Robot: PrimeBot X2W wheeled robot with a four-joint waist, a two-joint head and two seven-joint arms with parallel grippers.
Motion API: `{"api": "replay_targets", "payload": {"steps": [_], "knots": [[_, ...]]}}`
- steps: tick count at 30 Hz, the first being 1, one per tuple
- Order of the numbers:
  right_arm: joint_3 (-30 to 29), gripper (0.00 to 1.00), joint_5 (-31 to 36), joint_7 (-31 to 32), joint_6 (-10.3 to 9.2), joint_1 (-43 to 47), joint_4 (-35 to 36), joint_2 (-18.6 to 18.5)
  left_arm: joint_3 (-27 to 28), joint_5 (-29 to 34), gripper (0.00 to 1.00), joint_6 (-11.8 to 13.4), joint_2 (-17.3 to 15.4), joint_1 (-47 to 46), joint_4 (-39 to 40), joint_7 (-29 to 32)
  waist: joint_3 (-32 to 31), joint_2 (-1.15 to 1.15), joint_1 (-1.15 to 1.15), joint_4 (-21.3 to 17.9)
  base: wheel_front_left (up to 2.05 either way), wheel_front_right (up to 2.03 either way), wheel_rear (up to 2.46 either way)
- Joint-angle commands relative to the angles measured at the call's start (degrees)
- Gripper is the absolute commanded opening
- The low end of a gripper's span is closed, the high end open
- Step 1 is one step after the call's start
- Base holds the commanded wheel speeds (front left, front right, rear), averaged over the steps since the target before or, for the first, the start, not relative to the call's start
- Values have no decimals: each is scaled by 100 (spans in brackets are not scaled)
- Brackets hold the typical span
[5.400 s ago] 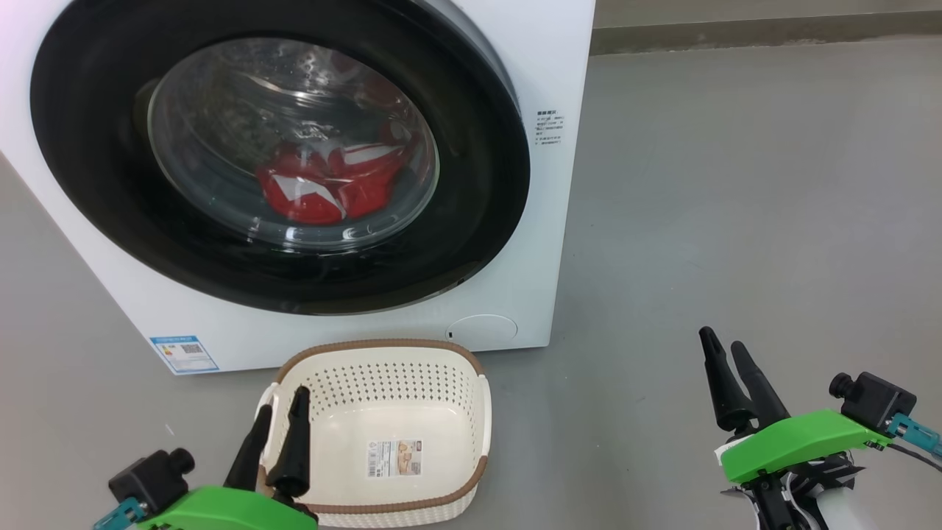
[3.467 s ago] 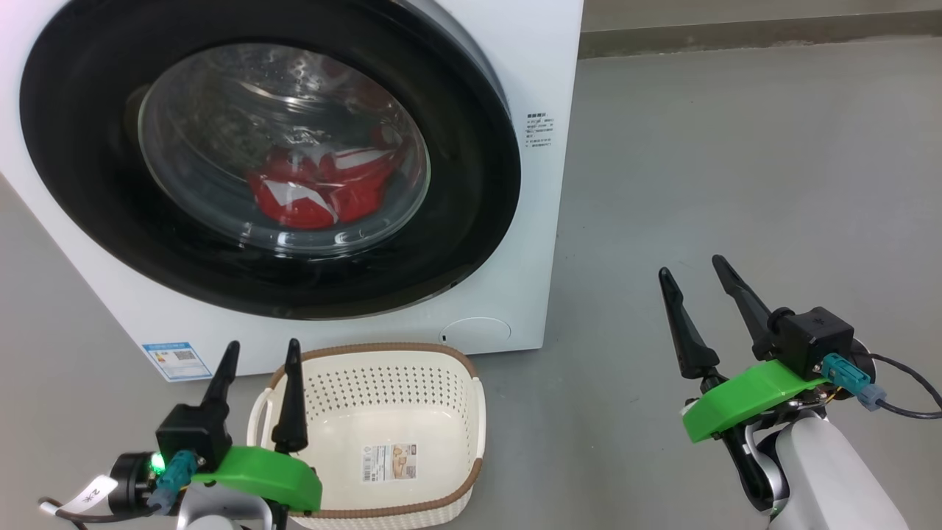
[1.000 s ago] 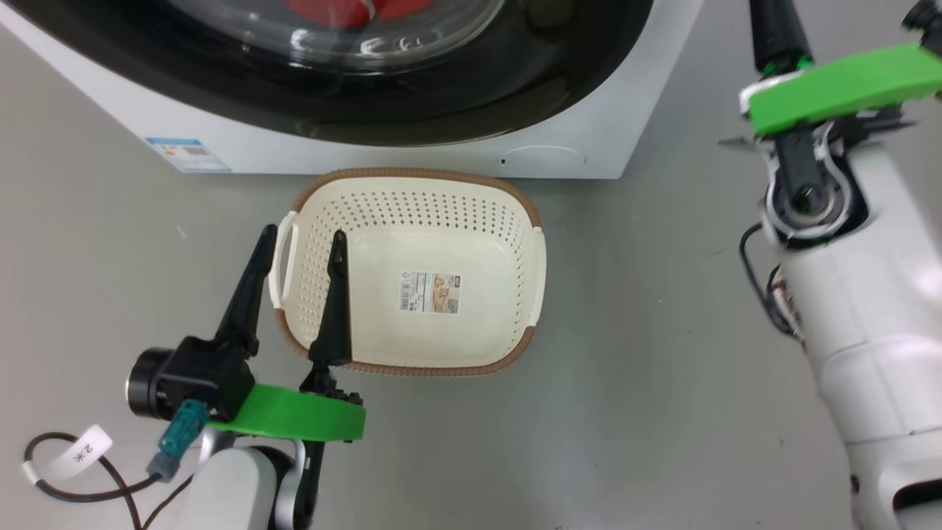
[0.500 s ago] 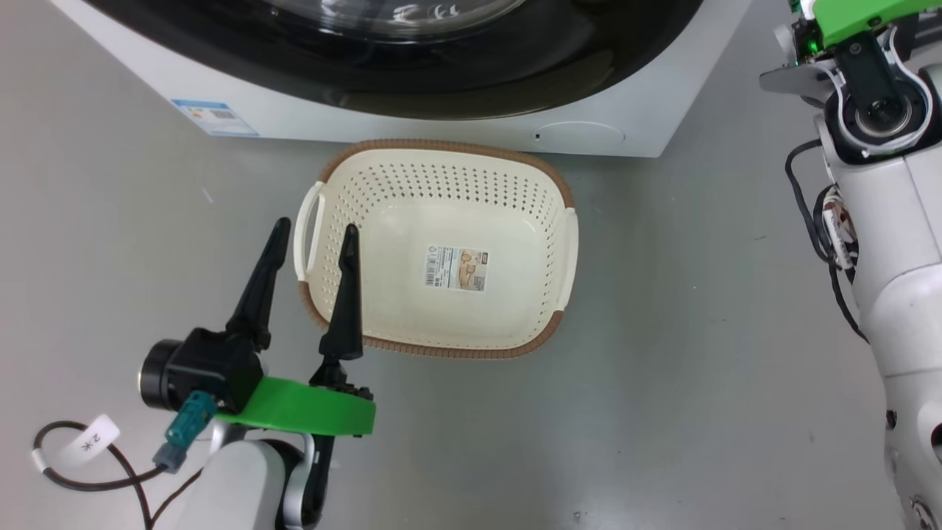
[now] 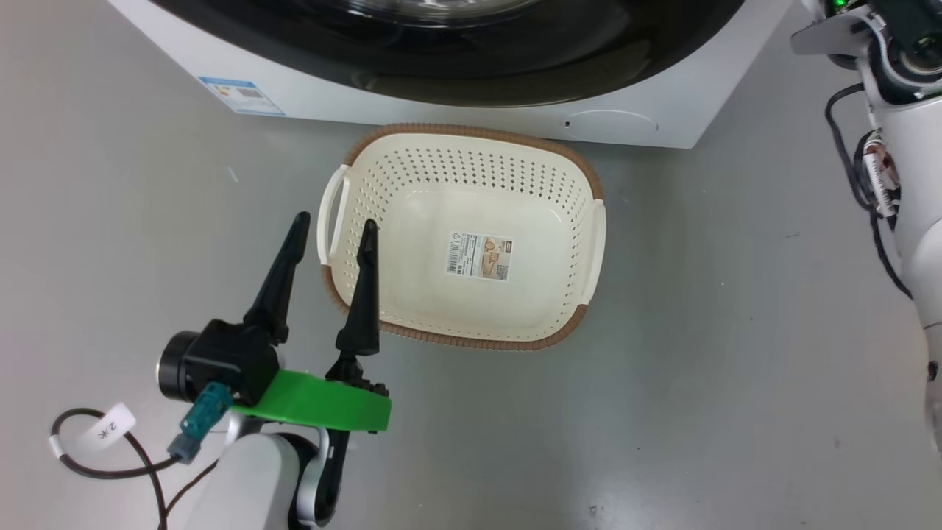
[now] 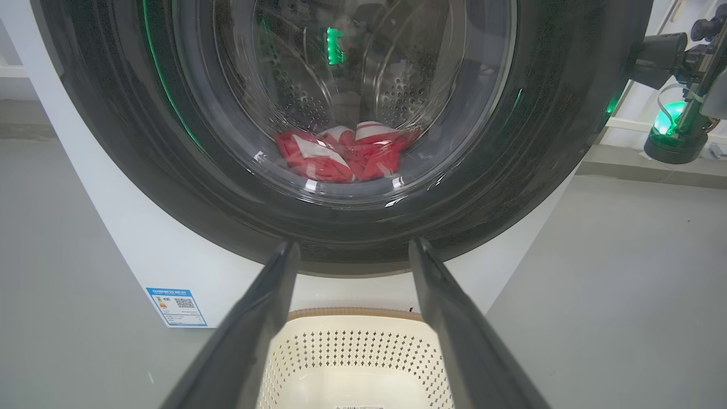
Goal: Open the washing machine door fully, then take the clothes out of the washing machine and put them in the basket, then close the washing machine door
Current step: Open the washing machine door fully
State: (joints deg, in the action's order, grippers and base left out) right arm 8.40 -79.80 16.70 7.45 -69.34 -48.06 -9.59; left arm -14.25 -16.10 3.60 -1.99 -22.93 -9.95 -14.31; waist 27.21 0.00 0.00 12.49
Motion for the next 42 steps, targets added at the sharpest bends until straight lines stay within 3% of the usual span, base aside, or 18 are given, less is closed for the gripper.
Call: {"api": "replay_targets", "payload": {"steps": [1,16,42], "knots": [[91,0,-67,123,3,-147,77,67,132,-64,100,53,-89,-80,92,-69,12,0,0,53,0,0,0],[359,0,-105,1147,3,-509,-142,39,23,-101,100,103,-88,-131,61,-69,-62,0,0,27,0,0,0],[356,0,-372,1929,3,475,370,81,205,7,100,106,-88,-24,-16,-69,-626,0,0,-173,0,0,0]]}}
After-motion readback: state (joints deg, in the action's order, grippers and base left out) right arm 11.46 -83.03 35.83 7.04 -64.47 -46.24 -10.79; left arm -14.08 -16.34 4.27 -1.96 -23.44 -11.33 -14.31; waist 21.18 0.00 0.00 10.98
